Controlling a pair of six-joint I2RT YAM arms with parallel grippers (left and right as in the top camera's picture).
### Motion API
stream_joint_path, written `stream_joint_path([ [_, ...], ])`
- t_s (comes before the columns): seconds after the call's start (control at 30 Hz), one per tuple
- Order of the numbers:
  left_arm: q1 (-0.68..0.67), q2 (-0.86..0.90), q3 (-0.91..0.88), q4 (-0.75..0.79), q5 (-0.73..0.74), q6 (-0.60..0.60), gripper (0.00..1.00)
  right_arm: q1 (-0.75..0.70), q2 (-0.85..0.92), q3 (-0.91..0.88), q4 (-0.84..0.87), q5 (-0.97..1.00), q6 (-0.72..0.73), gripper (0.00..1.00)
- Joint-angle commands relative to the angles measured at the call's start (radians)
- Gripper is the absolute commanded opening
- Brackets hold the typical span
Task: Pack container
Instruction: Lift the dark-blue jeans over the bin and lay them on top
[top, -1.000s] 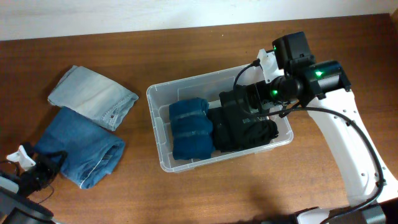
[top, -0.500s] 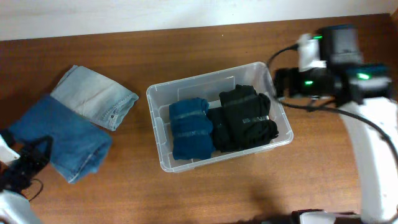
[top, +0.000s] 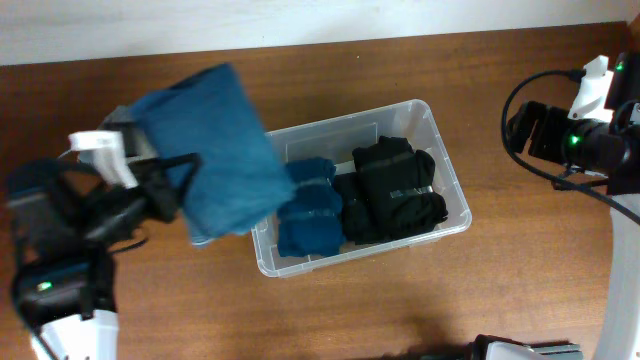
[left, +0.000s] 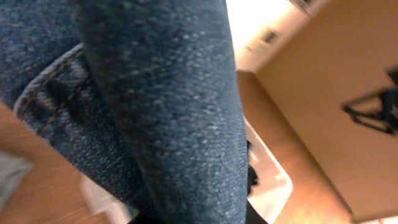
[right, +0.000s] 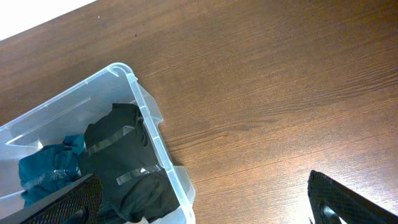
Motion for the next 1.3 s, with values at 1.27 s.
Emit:
stream_joint_path([
  [1.27,-0.837,0.544,0.065,0.698,-0.518,-0.834,0.01,-0.006,0.074,0.004,-0.042,0.014,0.004,0.99],
])
